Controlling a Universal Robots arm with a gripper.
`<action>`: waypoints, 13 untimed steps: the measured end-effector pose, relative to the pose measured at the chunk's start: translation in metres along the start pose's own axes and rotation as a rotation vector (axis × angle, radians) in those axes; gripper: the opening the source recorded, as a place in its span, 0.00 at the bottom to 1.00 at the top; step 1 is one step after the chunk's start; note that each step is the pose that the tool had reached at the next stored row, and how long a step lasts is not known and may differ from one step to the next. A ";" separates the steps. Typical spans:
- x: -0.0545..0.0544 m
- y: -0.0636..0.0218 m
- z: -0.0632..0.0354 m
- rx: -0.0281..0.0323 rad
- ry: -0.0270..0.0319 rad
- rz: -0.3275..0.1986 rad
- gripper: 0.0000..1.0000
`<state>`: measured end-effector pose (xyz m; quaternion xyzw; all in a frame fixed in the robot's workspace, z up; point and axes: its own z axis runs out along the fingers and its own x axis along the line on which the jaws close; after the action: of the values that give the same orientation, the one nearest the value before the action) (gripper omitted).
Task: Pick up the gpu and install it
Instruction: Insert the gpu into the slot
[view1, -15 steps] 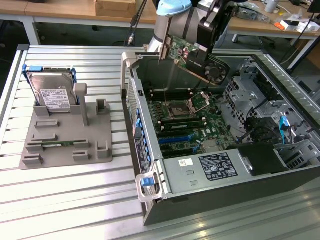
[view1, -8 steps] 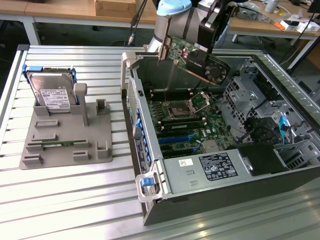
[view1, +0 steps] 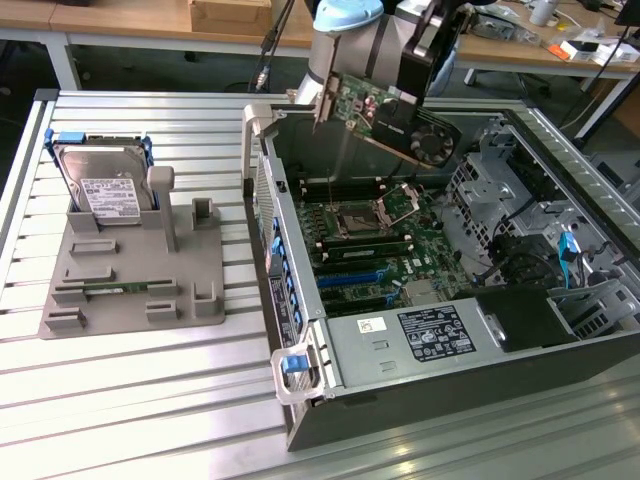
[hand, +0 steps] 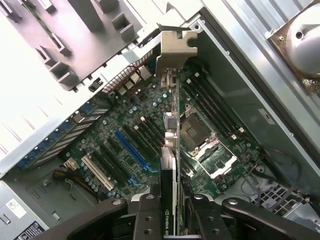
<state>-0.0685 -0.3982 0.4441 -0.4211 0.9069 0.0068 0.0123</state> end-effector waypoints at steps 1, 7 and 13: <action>0.000 0.0000 0.0000 -0.0002 0.0000 -0.007 0.26; 0.000 0.0000 0.0000 -0.0016 0.0001 -0.055 0.26; 0.000 0.0000 0.0000 -0.0034 0.0002 -0.121 0.26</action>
<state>-0.0685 -0.3982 0.4441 -0.4751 0.8798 0.0075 0.0118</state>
